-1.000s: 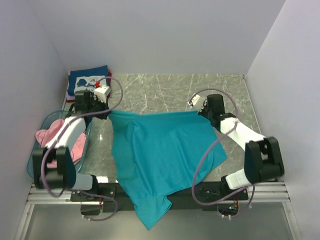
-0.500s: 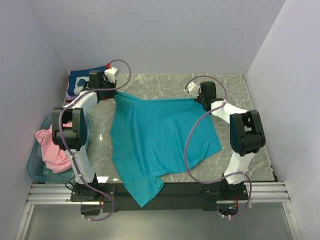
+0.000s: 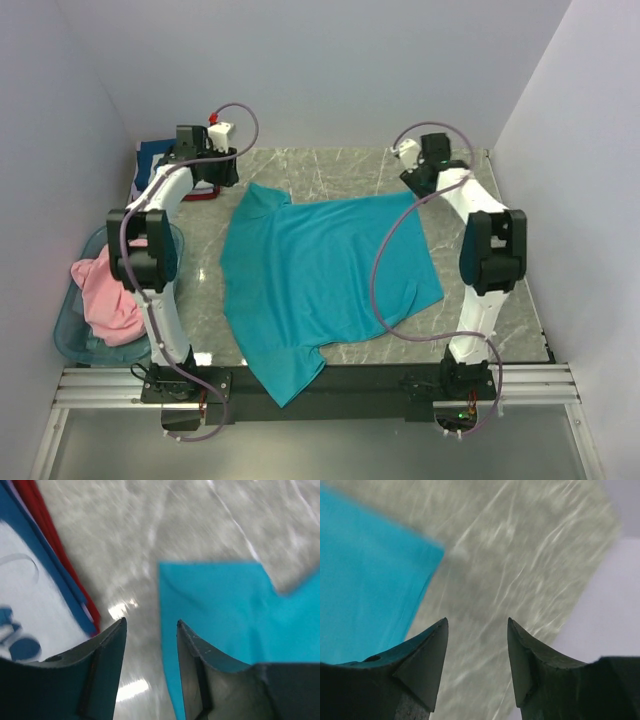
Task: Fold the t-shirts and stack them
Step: Flatten the tshirt out
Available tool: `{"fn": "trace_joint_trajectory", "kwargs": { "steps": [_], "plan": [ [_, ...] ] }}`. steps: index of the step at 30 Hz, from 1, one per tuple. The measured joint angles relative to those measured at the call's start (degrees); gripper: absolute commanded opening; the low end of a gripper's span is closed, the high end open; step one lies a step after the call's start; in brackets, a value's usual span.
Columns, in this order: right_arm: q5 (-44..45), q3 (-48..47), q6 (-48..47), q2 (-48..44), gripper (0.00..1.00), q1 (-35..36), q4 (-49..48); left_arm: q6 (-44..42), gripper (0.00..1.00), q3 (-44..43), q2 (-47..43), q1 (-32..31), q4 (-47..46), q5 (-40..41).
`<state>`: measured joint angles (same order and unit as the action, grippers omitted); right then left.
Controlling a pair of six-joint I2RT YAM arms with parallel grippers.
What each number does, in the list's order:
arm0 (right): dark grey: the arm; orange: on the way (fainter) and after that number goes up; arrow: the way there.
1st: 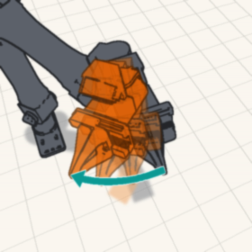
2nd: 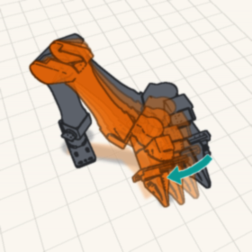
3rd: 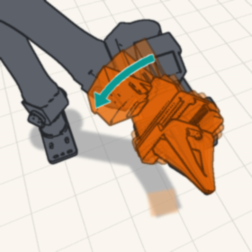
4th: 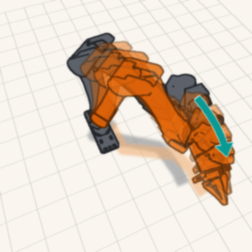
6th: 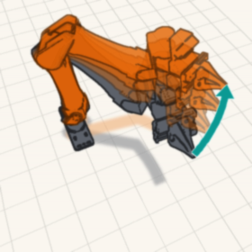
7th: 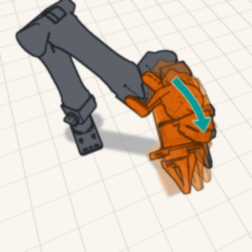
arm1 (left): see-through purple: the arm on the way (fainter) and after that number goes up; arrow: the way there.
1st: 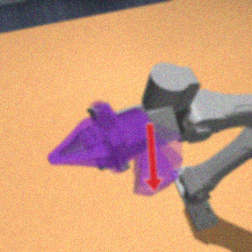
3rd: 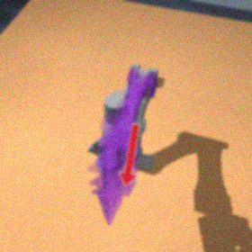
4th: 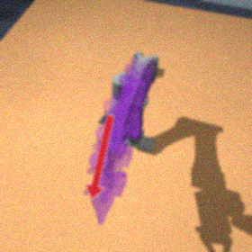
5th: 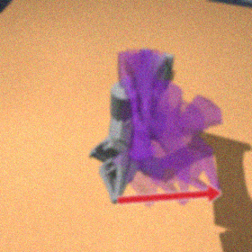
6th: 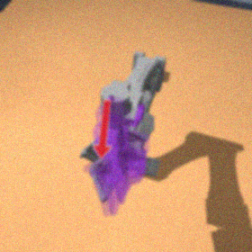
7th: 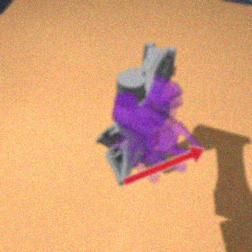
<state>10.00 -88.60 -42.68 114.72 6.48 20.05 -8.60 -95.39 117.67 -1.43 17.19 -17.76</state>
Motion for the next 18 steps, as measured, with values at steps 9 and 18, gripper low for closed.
{"fn": "trace_joint_trajectory", "kwargs": {
  "steps": [9, 18],
  "plan": [
    [-17.33, -0.81, 3.72, -11.45, 0.53, -3.85, 33.22, -5.31, 0.49, 20.02, -24.24, -0.24, 13.38, -6.14],
    [-21.9, 10.12, 11.72, -12.79, 0.52, -0.42, 40.11, -7.04, 0.5, 37.09, -28.06, -4.11, 17.38, -4.48]
  ]
}}
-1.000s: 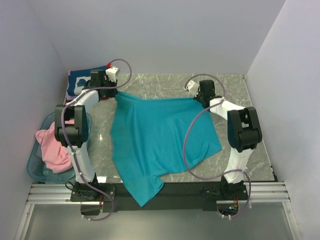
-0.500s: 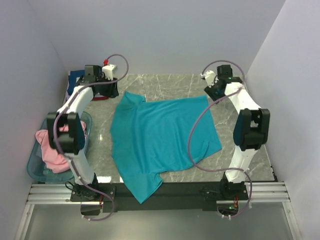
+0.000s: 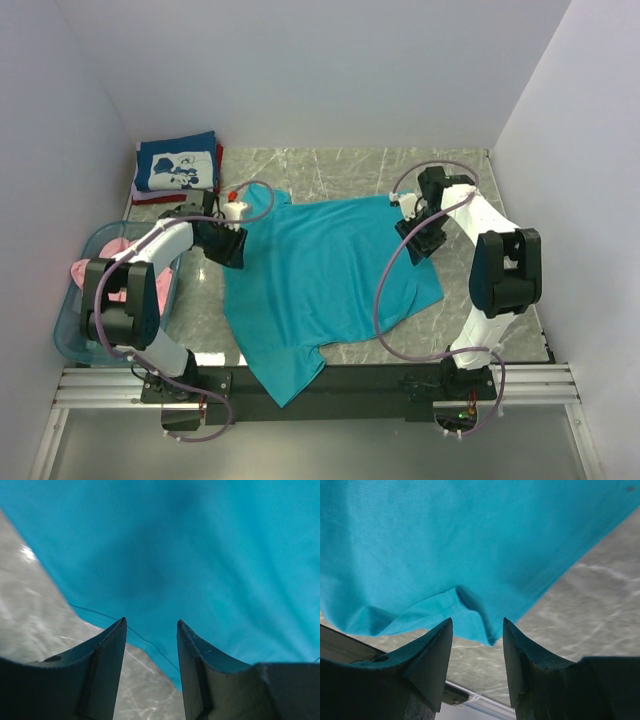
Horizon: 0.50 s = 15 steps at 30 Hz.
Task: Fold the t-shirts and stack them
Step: Flatten the tshirt out
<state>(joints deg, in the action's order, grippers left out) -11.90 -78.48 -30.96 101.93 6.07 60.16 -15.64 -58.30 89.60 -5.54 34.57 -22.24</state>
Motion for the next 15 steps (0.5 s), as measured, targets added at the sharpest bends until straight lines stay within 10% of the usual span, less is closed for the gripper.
{"fn": "trace_joint_trajectory", "kwargs": {
  "steps": [15],
  "plan": [
    [-0.5, 4.63, 6.03, 4.35, 0.46, 2.25, -0.7, 0.02, 0.51, 2.27, 2.99, -2.16, -2.25, 5.25]
  ]
}}
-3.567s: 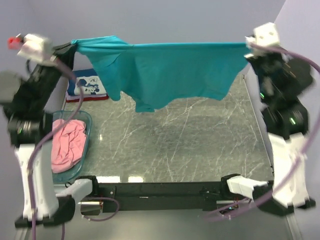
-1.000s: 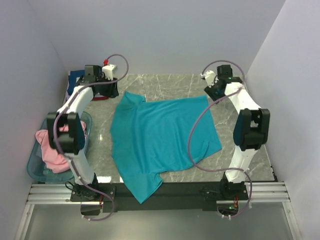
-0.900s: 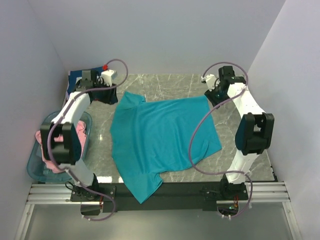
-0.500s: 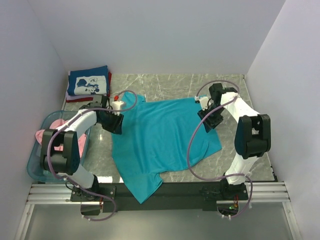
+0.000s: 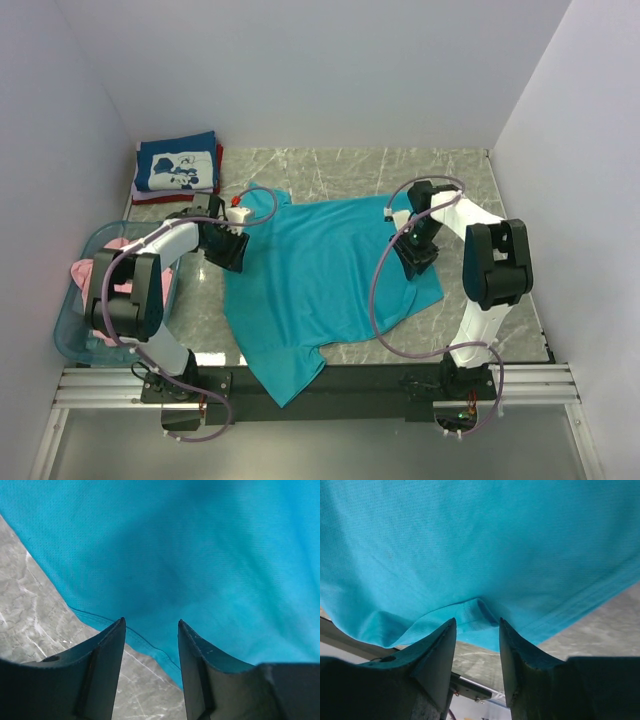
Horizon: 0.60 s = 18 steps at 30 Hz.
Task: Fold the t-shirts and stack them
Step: Flatten the tshirt out
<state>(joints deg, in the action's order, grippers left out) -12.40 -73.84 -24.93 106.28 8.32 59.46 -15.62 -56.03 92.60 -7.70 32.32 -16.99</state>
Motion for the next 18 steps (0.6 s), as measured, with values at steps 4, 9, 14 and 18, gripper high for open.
{"fn": "trace_joint_trajectory", "kwargs": {
  "steps": [4, 9, 14, 18],
  "plan": [
    [-0.57, 1.77, 0.24, 0.0, 0.45, 0.28, -0.13, 0.0, 0.51, 0.44, 1.09, -0.02, -0.39, 1.2],
    [-0.55, 3.82, 0.24, 0.0, 0.29, 0.33, -0.11, 0.02, 0.51, 0.46, 1.97, -0.02, -0.63, 1.9],
    [-0.46, 4.24, 0.04, -0.37, 0.0, 0.33, 0.07, 0.0, 0.45, 0.46, 2.08, -0.02, -1.01, 2.32],
    [0.81, 7.87, -0.5, -4.42, 0.0, 0.04, 0.55, -0.07, 0.36, 0.46, 2.54, -0.02, -1.46, 3.37]
  ]
}}
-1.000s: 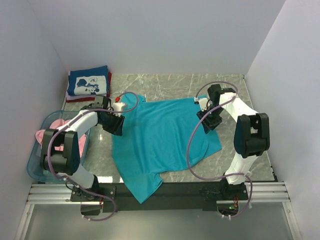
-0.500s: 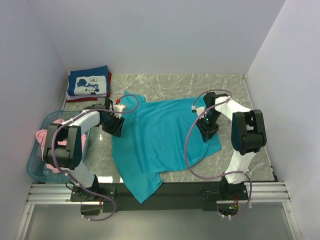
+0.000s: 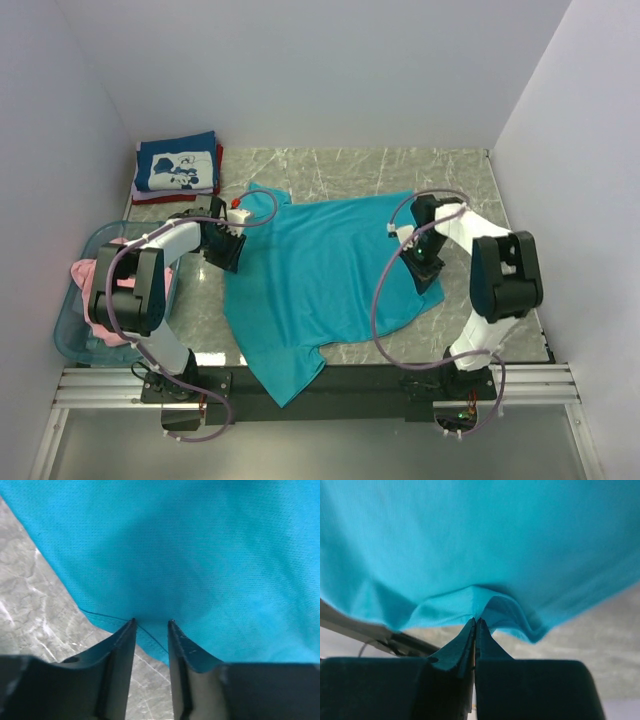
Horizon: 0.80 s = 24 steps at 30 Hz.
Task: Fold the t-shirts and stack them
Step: Flatten the tshirt out
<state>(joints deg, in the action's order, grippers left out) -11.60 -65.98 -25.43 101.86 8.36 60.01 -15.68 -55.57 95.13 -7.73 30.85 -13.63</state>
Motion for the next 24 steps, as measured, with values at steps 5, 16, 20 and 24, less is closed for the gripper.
{"fn": "trace_joint_trajectory", "kwargs": {
  "steps": [5, 16, 20, 24],
  "plan": [
    [3.82, 6.43, -1.49, -9.4, 0.0, -0.68, 2.12, -0.13, 0.32, 0.0, 0.24, 0.02, -0.5, 1.14],
    [14.58, 19.8, -3.98, -17.38, 0.51, -1.2, 2.64, -0.66, 0.39, -0.07, 0.2, -0.04, -0.28, 1.25],
    [16.83, 19.08, -4.74, -19.06, 0.52, -1.31, 3.28, -2.95, 0.44, -0.04, -1.6, -0.04, 2.32, -1.84],
    [15.34, 11.08, -5.18, -20.24, 0.5, -1.44, 4.13, -8.04, 0.44, 0.02, -10.43, -2.75, 8.63, -7.06]
  ]
}}
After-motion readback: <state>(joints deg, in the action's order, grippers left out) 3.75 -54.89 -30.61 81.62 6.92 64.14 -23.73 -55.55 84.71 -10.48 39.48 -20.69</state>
